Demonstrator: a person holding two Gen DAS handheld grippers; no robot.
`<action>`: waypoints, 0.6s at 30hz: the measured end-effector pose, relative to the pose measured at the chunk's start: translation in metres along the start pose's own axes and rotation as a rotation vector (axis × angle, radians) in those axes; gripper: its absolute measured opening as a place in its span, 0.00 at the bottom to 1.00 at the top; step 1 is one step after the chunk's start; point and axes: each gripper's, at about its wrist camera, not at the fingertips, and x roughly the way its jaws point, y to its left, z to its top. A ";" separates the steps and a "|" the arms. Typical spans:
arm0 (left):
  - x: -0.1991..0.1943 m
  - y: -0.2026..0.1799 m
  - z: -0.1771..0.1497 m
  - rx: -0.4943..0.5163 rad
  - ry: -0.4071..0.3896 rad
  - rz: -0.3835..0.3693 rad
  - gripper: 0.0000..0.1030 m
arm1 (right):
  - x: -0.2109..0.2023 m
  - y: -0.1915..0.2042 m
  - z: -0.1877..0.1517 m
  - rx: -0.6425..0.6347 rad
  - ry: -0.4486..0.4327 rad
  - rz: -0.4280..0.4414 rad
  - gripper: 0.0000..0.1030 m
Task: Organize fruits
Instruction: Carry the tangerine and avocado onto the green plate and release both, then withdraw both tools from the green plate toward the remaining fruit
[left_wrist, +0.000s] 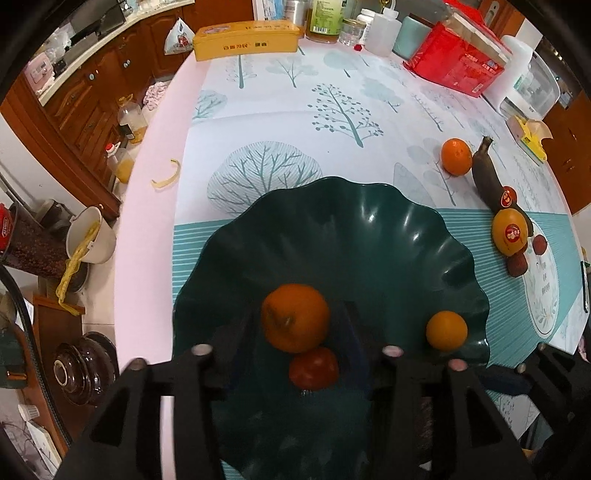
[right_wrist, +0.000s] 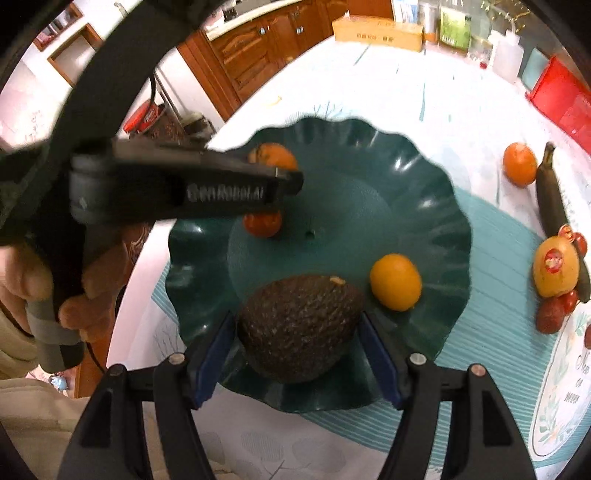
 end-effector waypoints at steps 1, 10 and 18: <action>-0.003 0.000 -0.001 0.001 -0.007 0.003 0.56 | -0.001 0.000 0.001 -0.002 -0.003 -0.007 0.69; -0.026 -0.001 -0.009 -0.017 -0.042 0.016 0.70 | -0.019 -0.001 -0.007 0.018 -0.058 -0.035 0.70; -0.050 -0.012 -0.015 0.000 -0.081 0.014 0.70 | -0.038 0.007 -0.006 0.000 -0.146 -0.073 0.70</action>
